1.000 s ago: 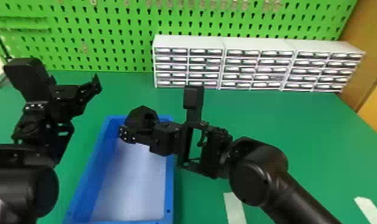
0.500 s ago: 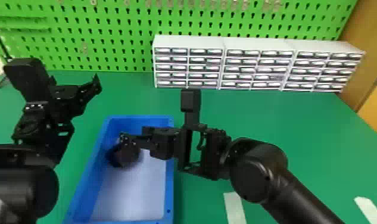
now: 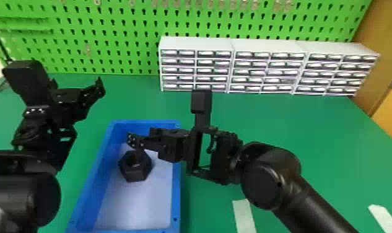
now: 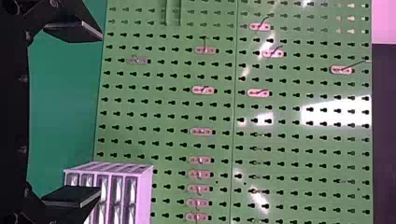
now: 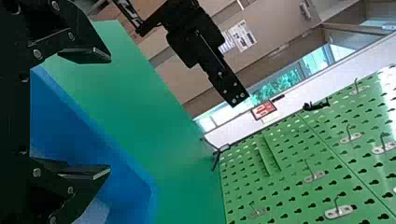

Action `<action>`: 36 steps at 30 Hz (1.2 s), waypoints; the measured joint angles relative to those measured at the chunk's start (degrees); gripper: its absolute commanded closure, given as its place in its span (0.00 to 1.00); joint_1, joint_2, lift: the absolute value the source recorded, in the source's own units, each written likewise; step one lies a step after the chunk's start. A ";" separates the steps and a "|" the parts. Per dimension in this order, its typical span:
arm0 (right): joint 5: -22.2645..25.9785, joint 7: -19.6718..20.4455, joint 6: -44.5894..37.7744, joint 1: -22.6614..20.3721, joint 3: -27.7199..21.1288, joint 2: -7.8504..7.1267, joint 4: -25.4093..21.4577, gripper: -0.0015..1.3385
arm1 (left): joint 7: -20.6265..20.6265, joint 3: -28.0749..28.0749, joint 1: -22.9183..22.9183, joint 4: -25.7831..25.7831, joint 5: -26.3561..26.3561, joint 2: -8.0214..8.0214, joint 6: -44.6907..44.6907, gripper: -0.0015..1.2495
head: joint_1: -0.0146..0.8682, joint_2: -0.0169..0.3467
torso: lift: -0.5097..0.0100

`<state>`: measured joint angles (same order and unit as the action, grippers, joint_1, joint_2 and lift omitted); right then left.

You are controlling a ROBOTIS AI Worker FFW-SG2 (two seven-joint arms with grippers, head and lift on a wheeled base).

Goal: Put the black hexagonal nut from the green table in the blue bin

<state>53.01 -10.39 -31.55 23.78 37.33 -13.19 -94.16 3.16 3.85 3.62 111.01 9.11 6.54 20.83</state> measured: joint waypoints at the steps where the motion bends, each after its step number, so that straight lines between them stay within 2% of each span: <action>1: -0.14 -0.02 0.01 -0.09 -0.19 0.03 -0.03 0.33 | 0.00 0.01 -0.02 0.00 0.01 0.00 0.00 0.10 | 0.80 0.07 | 0.79; 8: -1.98 -0.07 0.31 -1.32 -2.66 0.15 -0.55 0.34 | 0.00 0.15 -0.20 0.00 0.03 0.02 -0.05 0.10 | 0.80 0.07 | 0.79; 19: -5.85 -0.07 0.64 -4.58 -9.66 0.52 -2.08 0.34 | 0.00 0.51 -0.50 0.00 -0.05 0.01 -0.05 0.10 | 0.80 0.07 | 0.79; 29: -10.21 -0.07 0.51 -8.39 -17.30 1.37 -4.04 0.34 | 0.00 0.92 -0.84 0.00 -0.26 -0.01 -0.01 0.10 | 0.80 0.07 | 0.79; 36: -13.69 -0.07 0.01 -11.07 -23.68 2.74 -4.96 0.34 | 0.17 1.14 -0.96 -0.03 -0.48 -0.02 0.00 0.10 | 0.80 0.07 | 0.79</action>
<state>39.32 -10.46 -31.54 12.71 13.65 -10.45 -99.12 3.33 4.98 2.66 110.98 8.63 6.51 20.83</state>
